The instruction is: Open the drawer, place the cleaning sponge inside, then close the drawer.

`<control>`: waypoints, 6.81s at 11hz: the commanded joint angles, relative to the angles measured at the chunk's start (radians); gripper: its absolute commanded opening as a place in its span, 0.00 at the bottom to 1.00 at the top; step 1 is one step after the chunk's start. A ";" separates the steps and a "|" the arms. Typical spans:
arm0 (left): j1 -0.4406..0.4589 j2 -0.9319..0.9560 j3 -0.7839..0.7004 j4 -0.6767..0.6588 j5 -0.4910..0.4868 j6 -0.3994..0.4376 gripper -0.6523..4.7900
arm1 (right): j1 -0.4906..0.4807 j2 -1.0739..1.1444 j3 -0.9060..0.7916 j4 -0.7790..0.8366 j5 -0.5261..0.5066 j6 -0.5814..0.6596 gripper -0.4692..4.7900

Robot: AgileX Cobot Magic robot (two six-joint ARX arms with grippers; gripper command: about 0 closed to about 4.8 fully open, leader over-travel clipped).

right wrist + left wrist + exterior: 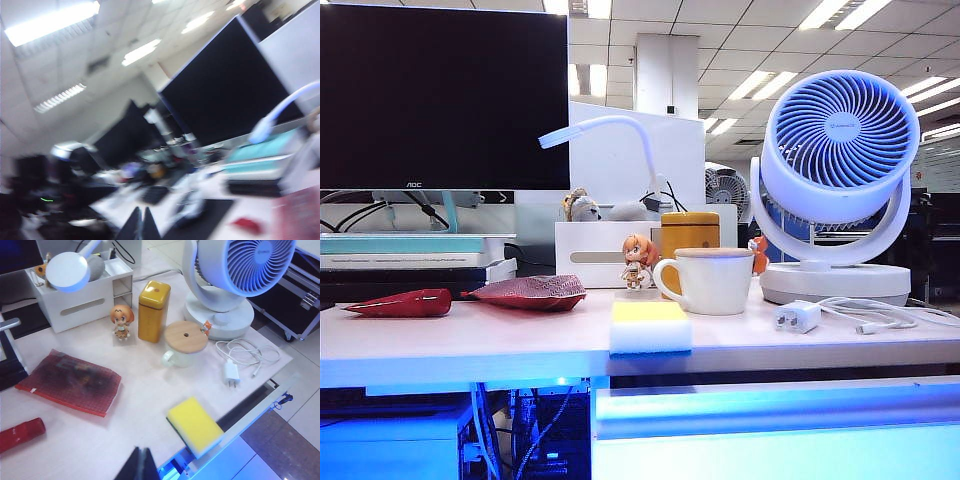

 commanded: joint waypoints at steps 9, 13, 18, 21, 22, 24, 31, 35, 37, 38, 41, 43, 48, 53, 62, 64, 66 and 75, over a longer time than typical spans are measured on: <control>-0.001 -0.004 0.006 0.006 0.004 0.004 0.11 | 0.336 -0.022 0.397 -1.360 0.674 -1.044 0.08; -0.001 -0.004 0.006 0.006 0.004 0.004 0.11 | 0.400 -0.011 0.397 -1.456 0.670 -1.053 0.15; -0.001 -0.004 0.006 0.006 0.004 0.004 0.11 | 0.401 0.072 0.417 -1.585 0.845 -1.048 0.07; -0.001 -0.004 0.006 0.000 0.011 0.005 0.11 | 0.399 0.354 0.426 -1.654 0.880 -1.052 0.07; -0.001 -0.003 0.006 -0.035 0.088 0.074 0.11 | 0.399 0.429 0.425 -1.655 0.879 -1.057 0.07; -0.001 -0.003 0.006 -0.090 0.140 0.087 0.11 | 0.400 0.496 0.425 -1.654 0.873 -1.057 0.07; -0.001 -0.004 0.006 -0.176 0.180 0.181 0.11 | 0.400 0.640 0.420 -1.571 0.854 -1.119 0.07; -0.001 -0.004 0.006 -0.177 0.180 0.180 0.11 | 0.399 0.720 0.420 -1.548 0.858 -1.128 0.07; -0.001 -0.004 0.006 -0.177 0.180 0.180 0.11 | 0.400 0.750 0.420 -1.542 0.859 -1.130 0.07; -0.001 -0.004 0.006 -0.177 0.180 0.180 0.11 | 0.400 0.763 0.420 -1.539 0.865 -1.131 0.07; -0.001 -0.004 0.006 -0.177 0.180 0.180 0.11 | 0.400 0.797 0.420 -1.546 0.861 -1.134 0.07; -0.001 -0.004 0.006 -0.177 0.180 0.180 0.11 | 0.400 0.797 0.420 -1.588 0.857 -1.135 0.07; -0.001 -0.004 0.006 -0.220 0.185 0.199 0.11 | 0.400 0.797 0.420 -1.654 0.856 -1.138 0.07; -0.001 -0.009 0.006 -0.273 0.225 0.262 0.11 | 0.400 0.796 0.420 -1.754 0.856 -1.160 0.07; -0.001 -0.010 0.006 -0.308 0.227 0.269 0.11 | 0.401 0.796 0.420 -1.938 0.853 -1.183 0.07; -0.001 -0.010 0.006 -0.309 0.227 0.269 0.11 | 0.408 0.796 0.420 -1.964 0.853 -1.184 0.07; -0.001 -0.010 0.006 -0.309 0.227 0.269 0.11 | 0.449 0.796 0.420 -2.038 0.853 -1.184 0.07; -0.001 -0.010 0.006 -0.308 0.225 0.268 0.11 | 0.449 0.662 0.425 -1.954 0.854 -1.209 0.07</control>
